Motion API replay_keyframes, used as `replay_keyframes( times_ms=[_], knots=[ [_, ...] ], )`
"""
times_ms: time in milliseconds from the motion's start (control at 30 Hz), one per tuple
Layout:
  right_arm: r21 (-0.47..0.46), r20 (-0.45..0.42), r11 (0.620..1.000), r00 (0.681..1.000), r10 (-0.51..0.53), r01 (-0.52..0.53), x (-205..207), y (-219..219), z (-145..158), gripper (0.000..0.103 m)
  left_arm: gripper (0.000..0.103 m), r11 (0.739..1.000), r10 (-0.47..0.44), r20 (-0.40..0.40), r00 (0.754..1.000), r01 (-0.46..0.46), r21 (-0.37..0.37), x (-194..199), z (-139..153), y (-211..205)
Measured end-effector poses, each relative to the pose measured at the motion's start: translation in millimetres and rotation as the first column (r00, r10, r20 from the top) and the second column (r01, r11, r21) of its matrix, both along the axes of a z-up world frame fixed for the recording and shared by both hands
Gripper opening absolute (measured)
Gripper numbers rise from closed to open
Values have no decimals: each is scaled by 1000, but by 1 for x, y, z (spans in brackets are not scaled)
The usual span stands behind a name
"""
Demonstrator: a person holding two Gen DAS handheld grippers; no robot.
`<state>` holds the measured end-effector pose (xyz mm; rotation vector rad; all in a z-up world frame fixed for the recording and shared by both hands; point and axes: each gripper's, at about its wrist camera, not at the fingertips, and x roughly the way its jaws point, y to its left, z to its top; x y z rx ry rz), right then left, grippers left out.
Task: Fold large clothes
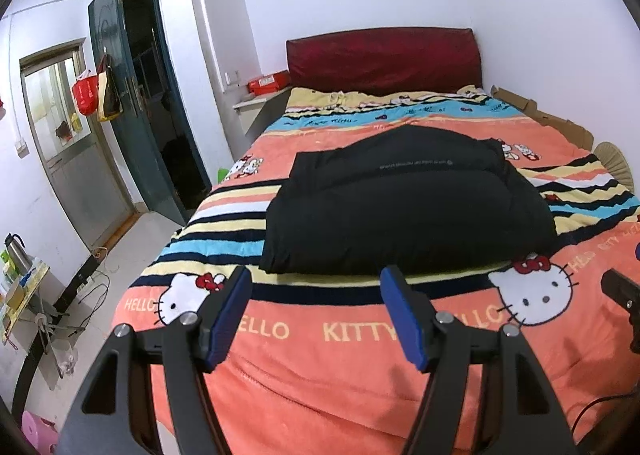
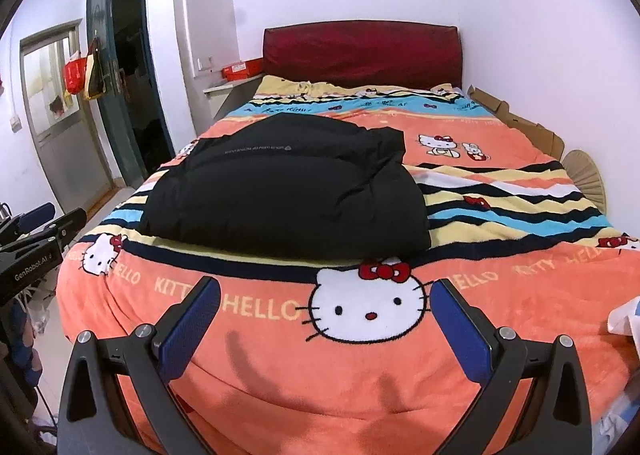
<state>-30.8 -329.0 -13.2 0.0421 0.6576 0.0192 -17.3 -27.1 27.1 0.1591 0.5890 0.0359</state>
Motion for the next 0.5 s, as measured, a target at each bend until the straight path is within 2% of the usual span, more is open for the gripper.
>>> replay_keyframes(
  times_ms=[500],
  knots=[
    [-51, -18, 998, 1000, -24, 23, 12, 4, -10, 102, 65, 1000, -3, -68, 998, 3, 9, 17, -30, -4]
  ],
)
